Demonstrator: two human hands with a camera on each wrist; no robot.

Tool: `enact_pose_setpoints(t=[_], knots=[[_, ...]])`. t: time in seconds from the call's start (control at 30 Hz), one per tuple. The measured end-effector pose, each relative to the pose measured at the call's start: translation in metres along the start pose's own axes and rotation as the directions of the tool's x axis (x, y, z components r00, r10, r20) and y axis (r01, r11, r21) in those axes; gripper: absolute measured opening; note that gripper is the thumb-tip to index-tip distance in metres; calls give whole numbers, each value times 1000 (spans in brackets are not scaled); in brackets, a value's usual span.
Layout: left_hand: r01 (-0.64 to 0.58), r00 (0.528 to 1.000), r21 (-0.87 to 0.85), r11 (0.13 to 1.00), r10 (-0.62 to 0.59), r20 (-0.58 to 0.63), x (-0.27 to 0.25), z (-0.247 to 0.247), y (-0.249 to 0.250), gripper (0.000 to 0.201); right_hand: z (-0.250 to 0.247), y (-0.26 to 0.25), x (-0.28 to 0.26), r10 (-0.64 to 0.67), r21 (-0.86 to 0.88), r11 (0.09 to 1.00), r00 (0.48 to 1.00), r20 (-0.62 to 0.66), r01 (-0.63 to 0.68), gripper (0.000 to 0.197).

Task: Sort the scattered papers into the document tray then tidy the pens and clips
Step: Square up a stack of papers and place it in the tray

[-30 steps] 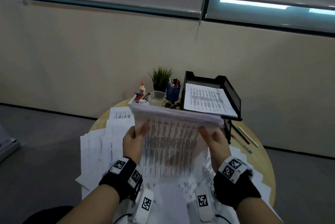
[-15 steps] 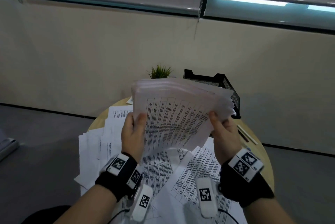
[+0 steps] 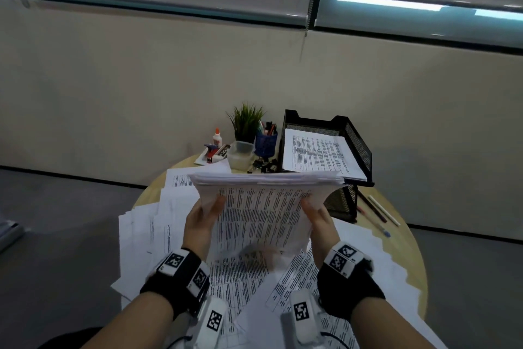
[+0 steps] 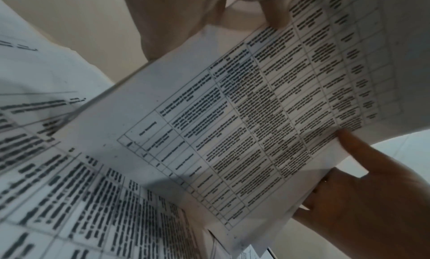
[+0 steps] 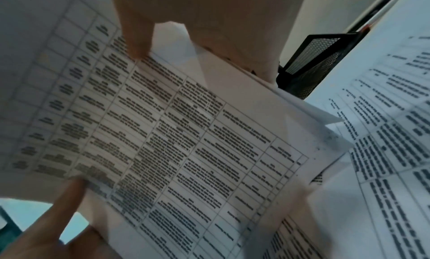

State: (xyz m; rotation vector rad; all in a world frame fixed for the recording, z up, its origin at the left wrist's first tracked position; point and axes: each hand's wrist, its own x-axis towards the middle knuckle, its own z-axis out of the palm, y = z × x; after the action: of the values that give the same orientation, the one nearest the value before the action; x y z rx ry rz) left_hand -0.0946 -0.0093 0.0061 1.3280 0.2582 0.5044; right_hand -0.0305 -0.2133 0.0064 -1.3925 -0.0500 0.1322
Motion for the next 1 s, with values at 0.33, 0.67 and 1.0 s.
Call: enact_pose_setpoints(t=[0.33,0.67,1.0], knots=[[-51,998,227,973,42,45,12,-1,19,26,0,-25,-6,-79,-104,991,997,24,81,22],[402,865,120,908,-419,275,-39,-32,-18,92,-18,-20,-42,99,-44,994,995,28,-97,17],[369,916,41,928,-371,151,-58,-51,-55,60,-45,2,-47,273,-416,868,960,-58,-272,15]])
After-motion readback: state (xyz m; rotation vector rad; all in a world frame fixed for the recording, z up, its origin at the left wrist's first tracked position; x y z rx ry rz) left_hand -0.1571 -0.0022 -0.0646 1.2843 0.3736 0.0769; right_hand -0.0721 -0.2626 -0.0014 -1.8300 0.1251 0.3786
